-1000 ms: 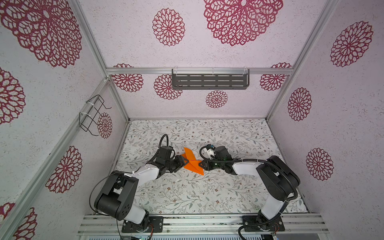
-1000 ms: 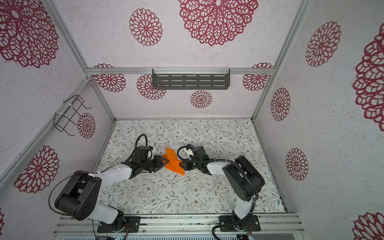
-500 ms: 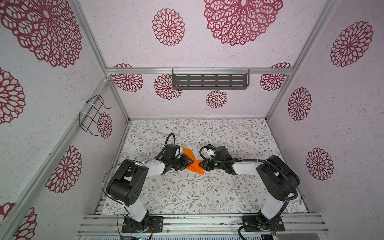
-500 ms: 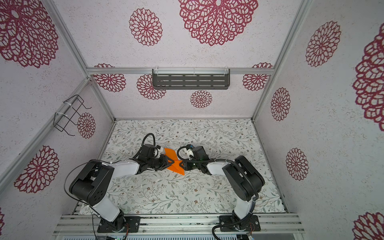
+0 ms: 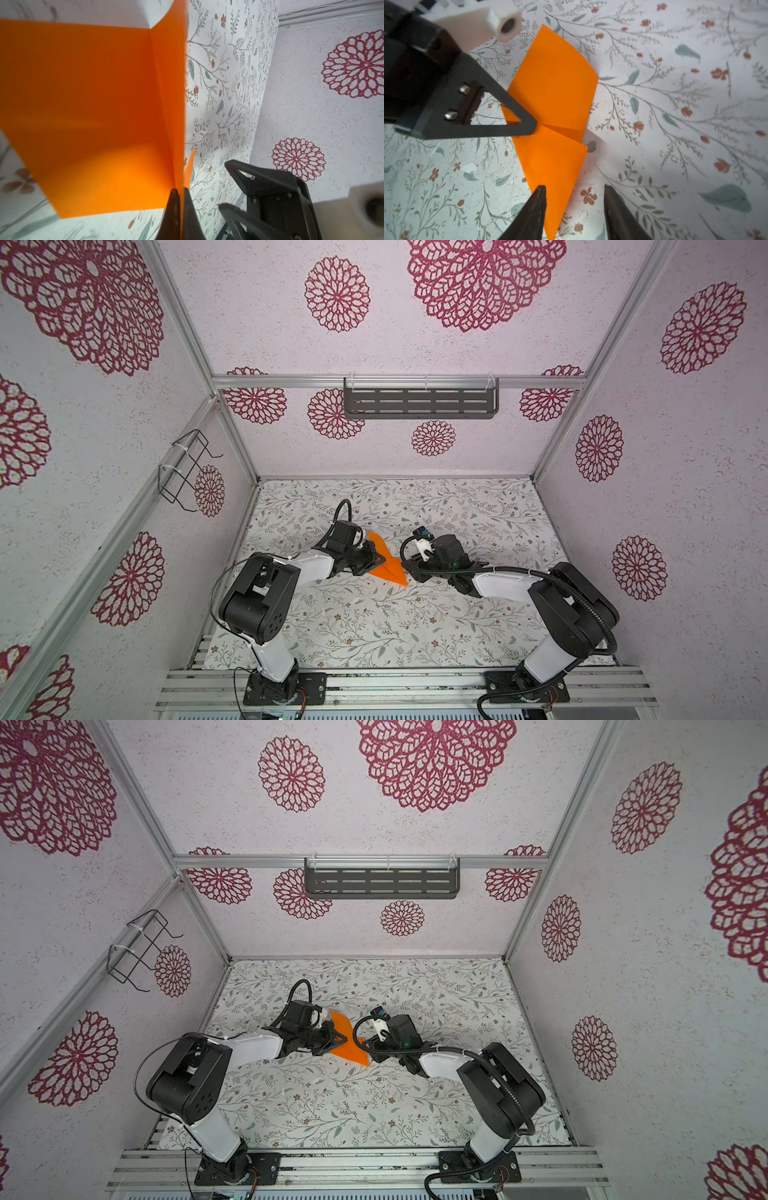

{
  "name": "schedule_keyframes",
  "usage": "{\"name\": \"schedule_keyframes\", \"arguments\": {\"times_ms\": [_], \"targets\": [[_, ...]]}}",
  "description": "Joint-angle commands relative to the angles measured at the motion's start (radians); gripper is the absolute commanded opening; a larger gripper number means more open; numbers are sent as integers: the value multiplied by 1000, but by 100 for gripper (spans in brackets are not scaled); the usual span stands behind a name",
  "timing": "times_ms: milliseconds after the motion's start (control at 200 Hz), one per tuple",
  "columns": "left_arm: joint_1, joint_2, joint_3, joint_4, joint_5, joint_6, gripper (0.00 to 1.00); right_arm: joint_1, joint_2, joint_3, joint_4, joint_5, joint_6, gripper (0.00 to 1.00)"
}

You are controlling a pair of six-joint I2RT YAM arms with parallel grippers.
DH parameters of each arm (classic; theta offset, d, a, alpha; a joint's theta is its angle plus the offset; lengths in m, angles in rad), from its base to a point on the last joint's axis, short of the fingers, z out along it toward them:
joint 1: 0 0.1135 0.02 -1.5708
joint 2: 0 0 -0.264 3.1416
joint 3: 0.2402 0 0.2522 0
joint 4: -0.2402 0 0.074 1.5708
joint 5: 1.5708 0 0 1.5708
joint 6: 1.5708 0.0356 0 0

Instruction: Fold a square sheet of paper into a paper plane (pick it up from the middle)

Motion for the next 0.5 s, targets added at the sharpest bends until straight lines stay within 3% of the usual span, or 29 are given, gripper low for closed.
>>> {"name": "schedule_keyframes", "arguments": {"times_ms": [0,495], "targets": [[7,4,39,-95,-42,-16,0,50,18,9,103,19,-145,49],[6,26,84,-172,-45,-58,6,104,171,31,216,51,-266,42]]}}
